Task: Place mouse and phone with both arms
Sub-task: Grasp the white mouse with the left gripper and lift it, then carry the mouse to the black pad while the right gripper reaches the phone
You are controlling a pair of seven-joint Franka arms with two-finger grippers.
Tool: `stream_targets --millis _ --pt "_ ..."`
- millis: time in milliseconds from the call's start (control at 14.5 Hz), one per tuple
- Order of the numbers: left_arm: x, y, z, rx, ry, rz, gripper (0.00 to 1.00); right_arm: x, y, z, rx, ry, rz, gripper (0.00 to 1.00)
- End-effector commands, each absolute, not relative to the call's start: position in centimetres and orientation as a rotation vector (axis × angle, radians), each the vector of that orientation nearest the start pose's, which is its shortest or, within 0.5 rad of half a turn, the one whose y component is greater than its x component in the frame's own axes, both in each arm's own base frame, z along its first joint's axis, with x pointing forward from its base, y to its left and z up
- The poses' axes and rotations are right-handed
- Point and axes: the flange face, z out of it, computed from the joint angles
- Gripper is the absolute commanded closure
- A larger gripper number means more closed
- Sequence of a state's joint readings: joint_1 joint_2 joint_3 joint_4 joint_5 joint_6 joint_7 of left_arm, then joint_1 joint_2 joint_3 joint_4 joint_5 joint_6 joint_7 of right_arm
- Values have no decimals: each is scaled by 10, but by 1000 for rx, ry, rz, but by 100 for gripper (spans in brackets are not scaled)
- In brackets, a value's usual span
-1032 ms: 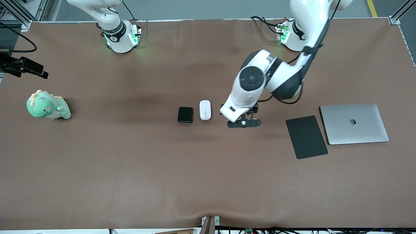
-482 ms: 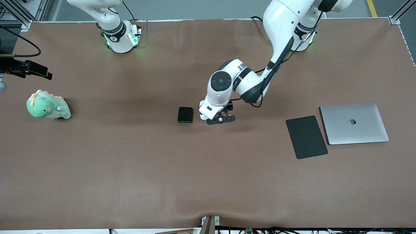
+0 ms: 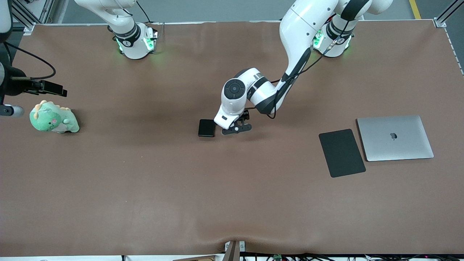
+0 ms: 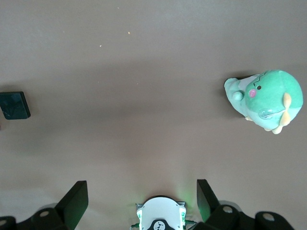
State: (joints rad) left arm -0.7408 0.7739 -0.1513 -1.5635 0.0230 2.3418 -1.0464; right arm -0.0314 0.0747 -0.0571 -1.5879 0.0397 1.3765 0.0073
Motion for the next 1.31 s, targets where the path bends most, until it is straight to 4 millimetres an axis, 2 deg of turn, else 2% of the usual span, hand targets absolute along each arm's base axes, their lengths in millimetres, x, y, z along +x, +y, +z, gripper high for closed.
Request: stream_targets --millis 0,138,275,344,413,551,619,688,757,964,1032,1170,1239 --pt "453 -543 182 -3190 -305 54 0 558 -34 551 -3039 128 450 0" --pt "447 -547 173 -3188 -290 57 3 559 -27 542 -3042 114 444 0" --pt "446 -548 170 -3191 -302 52 13 559 -20 533 -3040 125 469 0" --pt "445 -551 175 -3198 -304 46 21 559 -14 527 -3042 126 480 0" --pt "444 -552 175 -3199 -294 46 32 559 -9 525 -3047 164 474 0" --pt "448 -549 177 -3198 -238 -8 72 561 9 517 -3055 167 471 0" --pt "451 -545 178 -3177 -202 -42 87 563 14 511 -3055 155 485 0" --pt "453 -543 187 -3169 -181 -67 98 564 23 507 -3055 132 498 0" --pt "464 -535 202 -3157 -166 -74 100 565 31 502 -3051 111 508 0" --pt "508 -492 270 -3140 -105 -105 100 568 47 496 -2988 233 511 0" --pt "521 -471 289 -3118 -96 -93 100 569 65 493 -2995 242 518 0" --pt "551 -419 322 -3076 -66 -53 100 570 95 485 -3003 329 520 0" --pt "564 -390 330 -3062 -47 -33 100 571 107 481 -3005 350 518 0"
